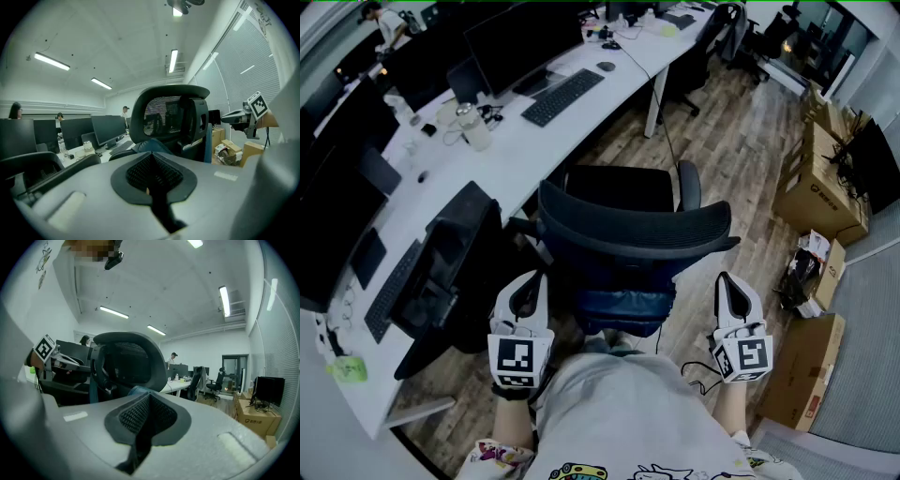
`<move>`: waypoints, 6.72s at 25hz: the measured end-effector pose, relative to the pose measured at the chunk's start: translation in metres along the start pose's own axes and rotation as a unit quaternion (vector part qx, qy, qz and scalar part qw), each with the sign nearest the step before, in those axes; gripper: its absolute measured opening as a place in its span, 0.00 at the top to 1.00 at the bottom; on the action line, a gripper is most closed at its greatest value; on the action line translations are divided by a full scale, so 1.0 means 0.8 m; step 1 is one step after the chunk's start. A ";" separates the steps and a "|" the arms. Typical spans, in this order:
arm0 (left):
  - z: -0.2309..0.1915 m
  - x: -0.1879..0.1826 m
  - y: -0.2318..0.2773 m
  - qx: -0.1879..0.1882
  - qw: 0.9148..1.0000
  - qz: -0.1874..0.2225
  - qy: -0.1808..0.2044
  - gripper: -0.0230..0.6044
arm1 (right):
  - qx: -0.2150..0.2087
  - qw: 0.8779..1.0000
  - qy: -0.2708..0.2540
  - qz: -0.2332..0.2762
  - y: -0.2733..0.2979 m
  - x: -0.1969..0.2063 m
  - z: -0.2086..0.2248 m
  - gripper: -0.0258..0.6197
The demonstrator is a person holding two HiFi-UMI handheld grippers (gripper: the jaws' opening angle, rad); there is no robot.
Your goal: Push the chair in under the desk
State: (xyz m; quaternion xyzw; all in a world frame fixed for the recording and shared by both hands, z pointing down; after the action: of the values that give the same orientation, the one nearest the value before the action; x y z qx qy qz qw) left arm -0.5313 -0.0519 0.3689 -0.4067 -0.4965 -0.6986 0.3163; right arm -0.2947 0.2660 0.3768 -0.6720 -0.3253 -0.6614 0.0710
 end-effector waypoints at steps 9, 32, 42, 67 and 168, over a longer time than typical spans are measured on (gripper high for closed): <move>-0.011 0.002 -0.003 -0.022 0.999 -0.010 0.047 0.94 | -0.002 1.000 -0.011 -0.008 0.007 0.004 0.004 0.96; -0.022 -0.007 0.046 -0.037 0.971 -0.062 0.230 0.65 | -0.045 0.984 -0.162 -0.058 0.037 -0.007 0.030 0.63; -0.021 -0.010 0.080 -0.072 0.930 -0.120 0.340 0.51 | -0.042 0.965 -0.238 -0.097 0.067 -0.002 0.042 0.54; -0.050 -0.017 0.126 -0.125 0.892 -0.161 0.403 0.61 | -0.029 0.931 -0.344 -0.117 0.116 -0.003 0.071 0.57; 0.011 -0.170 0.447 -0.315 0.882 -0.268 0.227 0.60 | -0.212 0.888 -0.408 0.007 0.630 -0.143 0.379 0.57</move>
State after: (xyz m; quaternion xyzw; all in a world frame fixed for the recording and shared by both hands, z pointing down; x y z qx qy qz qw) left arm -0.1632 -0.1480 0.4067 -0.1668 -0.2550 -0.9494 0.0760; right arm 0.2387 -0.0061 0.4040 -0.8839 -0.1727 -0.3819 -0.2075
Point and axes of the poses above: the fingertips, and each gripper's own axes: y forward along the fingers, z to its right, x out of its underside, the point moved 10 cm from there along -y, backward along the fingers, and after that the axes turned 12 degrees about -z, right-handed, at the moved point
